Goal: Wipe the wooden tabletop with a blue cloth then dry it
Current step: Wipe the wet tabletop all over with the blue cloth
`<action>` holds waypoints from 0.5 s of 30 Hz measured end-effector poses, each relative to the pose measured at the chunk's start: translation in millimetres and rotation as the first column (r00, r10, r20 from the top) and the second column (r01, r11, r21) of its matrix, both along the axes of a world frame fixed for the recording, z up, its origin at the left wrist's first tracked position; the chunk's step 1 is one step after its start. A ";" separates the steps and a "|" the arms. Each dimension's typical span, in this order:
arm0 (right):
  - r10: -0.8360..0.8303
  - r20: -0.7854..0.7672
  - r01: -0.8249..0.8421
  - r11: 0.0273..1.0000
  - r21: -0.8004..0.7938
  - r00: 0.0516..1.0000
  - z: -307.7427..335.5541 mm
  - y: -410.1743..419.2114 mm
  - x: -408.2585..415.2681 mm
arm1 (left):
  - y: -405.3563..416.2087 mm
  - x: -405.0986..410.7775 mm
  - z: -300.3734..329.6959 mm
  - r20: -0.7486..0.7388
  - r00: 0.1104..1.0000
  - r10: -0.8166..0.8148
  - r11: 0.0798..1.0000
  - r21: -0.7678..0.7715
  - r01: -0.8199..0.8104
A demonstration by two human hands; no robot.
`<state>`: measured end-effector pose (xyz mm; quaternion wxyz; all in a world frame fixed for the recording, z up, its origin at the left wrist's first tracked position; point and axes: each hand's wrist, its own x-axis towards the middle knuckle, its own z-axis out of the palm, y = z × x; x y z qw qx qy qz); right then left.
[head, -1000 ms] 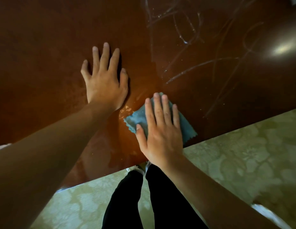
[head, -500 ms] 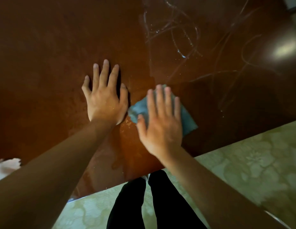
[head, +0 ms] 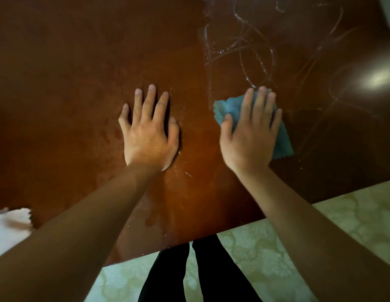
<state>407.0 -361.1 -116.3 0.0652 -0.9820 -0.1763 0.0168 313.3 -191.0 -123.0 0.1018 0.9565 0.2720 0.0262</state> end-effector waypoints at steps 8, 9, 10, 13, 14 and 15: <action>0.307 -0.019 -0.306 0.950 0.059 0.951 -1.4 28.0 -27.2 | 0.2 -0.3 0.8 -0.015 1.000 -0.013 1.000 0.001 0.013; 0.303 -0.017 -0.302 0.952 0.052 0.953 -1.3 17.9 -13.1 | 0.0 0.1 0.8 -0.009 1.000 -0.007 1.000 -0.008 0.007; 0.276 -0.014 -0.275 0.961 0.037 0.961 -1.2 7.6 2.7 | 0.0 0.1 0.7 -0.004 1.000 -0.003 1.000 -0.015 0.003; 0.142 0.000 -0.142 0.990 0.000 0.990 -0.2 -11.1 40.1 | 0.4 -0.2 -0.4 0.003 1.000 -0.005 1.000 -0.017 0.005; 0.100 0.003 -0.100 0.995 -0.006 0.995 -0.3 -10.0 45.0 | 0.5 -0.4 -0.8 0.003 1.000 -0.006 1.000 -0.015 0.006; 0.059 0.005 -0.058 0.998 -0.013 0.998 -0.6 -5.1 46.0 | 0.4 -0.5 -1.2 0.003 1.000 -0.006 1.000 -0.011 0.006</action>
